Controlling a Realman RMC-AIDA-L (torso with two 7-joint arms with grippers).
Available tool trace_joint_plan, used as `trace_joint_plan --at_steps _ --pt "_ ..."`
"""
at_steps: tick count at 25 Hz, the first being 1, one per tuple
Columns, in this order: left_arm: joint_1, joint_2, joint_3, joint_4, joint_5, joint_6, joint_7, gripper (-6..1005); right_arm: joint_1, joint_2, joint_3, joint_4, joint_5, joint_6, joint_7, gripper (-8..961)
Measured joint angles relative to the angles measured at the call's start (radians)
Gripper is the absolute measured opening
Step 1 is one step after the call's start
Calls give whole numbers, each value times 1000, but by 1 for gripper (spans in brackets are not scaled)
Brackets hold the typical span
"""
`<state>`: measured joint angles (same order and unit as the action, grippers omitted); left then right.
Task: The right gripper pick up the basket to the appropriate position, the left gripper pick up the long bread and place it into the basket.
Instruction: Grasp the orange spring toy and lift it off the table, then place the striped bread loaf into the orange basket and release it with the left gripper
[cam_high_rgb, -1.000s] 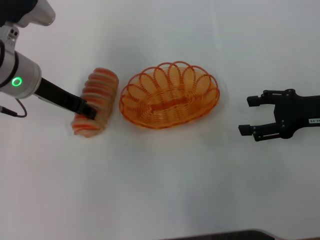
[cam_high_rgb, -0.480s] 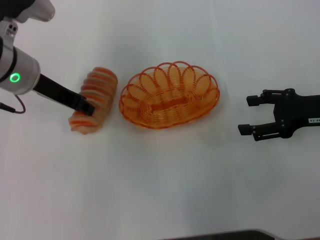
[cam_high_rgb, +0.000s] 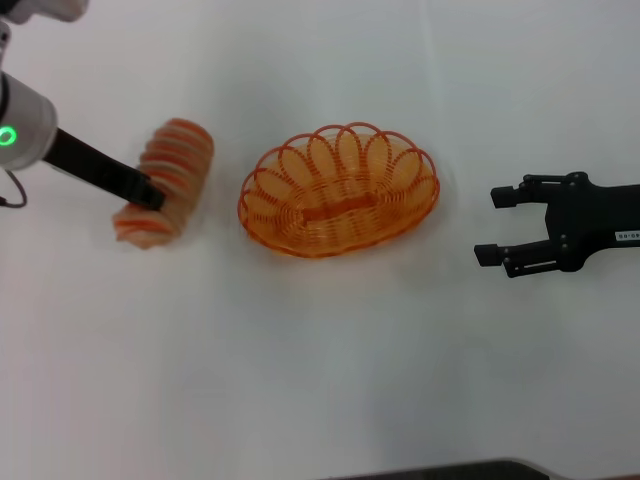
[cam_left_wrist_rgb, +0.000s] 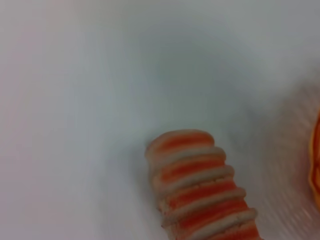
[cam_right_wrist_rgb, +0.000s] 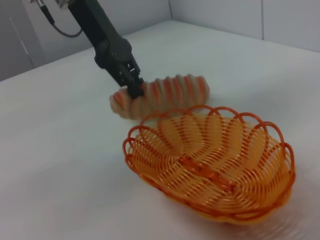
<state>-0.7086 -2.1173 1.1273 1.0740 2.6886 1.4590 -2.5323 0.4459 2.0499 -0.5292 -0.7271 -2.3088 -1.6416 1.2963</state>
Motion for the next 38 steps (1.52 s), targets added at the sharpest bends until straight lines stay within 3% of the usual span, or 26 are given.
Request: trace_joint_plan --at_steps 5,12,18,22,26,30,38 --pt "0 18 -8 37 -6 7 68 214 1 -1 0 0 -1 4 0 916" --pt "-18 18 -28 104 -14 48 249 183 1 -2 0 0 -1 7 0 916" --pt "-40 -2 -52 234 -76 143 455 162 2 -4 -1 0 -2 7 0 916" --pt "-73 -23 -37 260 -97 198 548 156 2 -3 -3 0 -3 7 0 916" --pt "-99 -44 30 244 -100 213 602 154 2 -1 -11 0 -3 9 -1 916" --pt "-100 -49 132 228 -113 168 607 148 2 0 -18 0 -3 11 -2 916" --pt "-94 -50 234 200 -199 110 610 141 7 1 -25 0 -3 13 -1 916"
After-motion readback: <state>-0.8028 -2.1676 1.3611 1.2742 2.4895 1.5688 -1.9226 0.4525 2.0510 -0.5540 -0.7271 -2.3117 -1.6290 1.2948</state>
